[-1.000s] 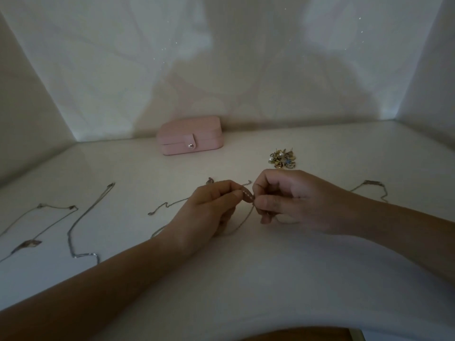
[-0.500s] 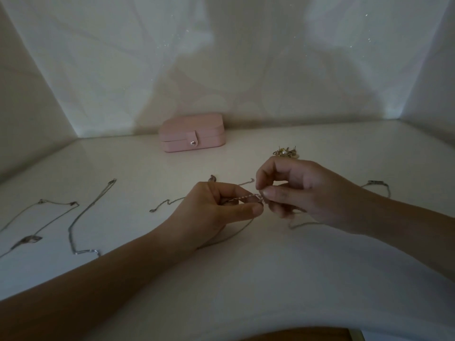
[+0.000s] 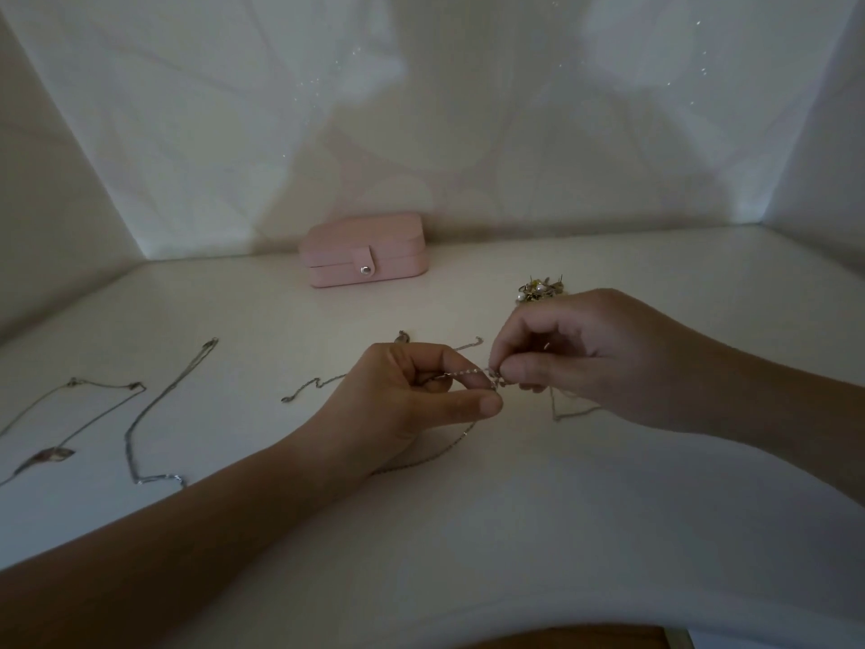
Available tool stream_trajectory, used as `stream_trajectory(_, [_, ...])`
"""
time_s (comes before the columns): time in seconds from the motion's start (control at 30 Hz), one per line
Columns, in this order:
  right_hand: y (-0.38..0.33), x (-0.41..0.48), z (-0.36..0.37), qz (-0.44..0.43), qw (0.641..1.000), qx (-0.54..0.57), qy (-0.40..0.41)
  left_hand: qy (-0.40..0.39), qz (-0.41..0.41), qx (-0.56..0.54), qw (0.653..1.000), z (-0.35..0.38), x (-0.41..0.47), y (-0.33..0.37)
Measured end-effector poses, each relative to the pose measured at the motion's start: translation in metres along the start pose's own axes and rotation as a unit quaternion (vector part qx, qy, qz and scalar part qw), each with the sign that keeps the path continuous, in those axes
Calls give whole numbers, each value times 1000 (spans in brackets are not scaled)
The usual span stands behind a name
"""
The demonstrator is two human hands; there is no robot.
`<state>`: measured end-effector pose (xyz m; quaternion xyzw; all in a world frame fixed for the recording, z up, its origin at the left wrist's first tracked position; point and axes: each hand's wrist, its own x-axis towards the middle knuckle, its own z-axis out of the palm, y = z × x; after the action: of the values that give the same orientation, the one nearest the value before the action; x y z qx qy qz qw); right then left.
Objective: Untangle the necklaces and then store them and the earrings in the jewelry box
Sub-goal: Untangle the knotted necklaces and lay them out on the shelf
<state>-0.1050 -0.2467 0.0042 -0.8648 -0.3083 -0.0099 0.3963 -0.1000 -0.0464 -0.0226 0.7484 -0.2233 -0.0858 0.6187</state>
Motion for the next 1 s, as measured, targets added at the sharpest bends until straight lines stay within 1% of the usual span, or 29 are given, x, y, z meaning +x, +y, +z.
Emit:
stream_trajectory(0.07, [0, 0, 4, 13, 998, 52, -14, -3, -2, -8, 1000, 0, 1, -1])
stream_trajectory(0.13, [1, 0, 9, 13, 996, 90, -26, -26, -2, -17, 1000, -2, 0, -3])
stream_trajectory(0.2, [1, 0, 11, 11, 994, 97, -39, -48, -5, -17, 999, -2, 0, -5])
stream_trajectory(0.33, [3, 1, 8, 11, 993, 111, -49, -68, -8, -30, 997, -4, 0, -3])
stream_trajectory(0.47, [3, 0, 6, 13, 983, 164, -78, -89, -27, -50, 994, -5, -2, 1])
stream_trajectory(0.53, [3, -1, 5, 35, 967, 234, -96, -92, -36, -71, 993, -5, -3, 3])
stream_trajectory(0.63, [2, 0, 3, 69, 932, 335, -124, -95, -42, -87, 991, -5, -3, 5])
stream_trajectory(0.73, [-1, 2, 1, 68, 901, 407, -132, -111, -53, -92, 988, -8, -3, 8])
stream_trajectory(0.83, [-1, 5, -2, 63, 870, 469, -136, -108, -64, -94, 988, -8, -5, 9])
stream_trajectory(0.9, [1, 6, 0, 74, 861, 491, -111, -95, -65, -103, 988, -6, -5, 9])
stream_trajectory(1.0, [3, 5, 4, 96, 864, 488, -81, -69, -78, -109, 989, -4, -6, 11])
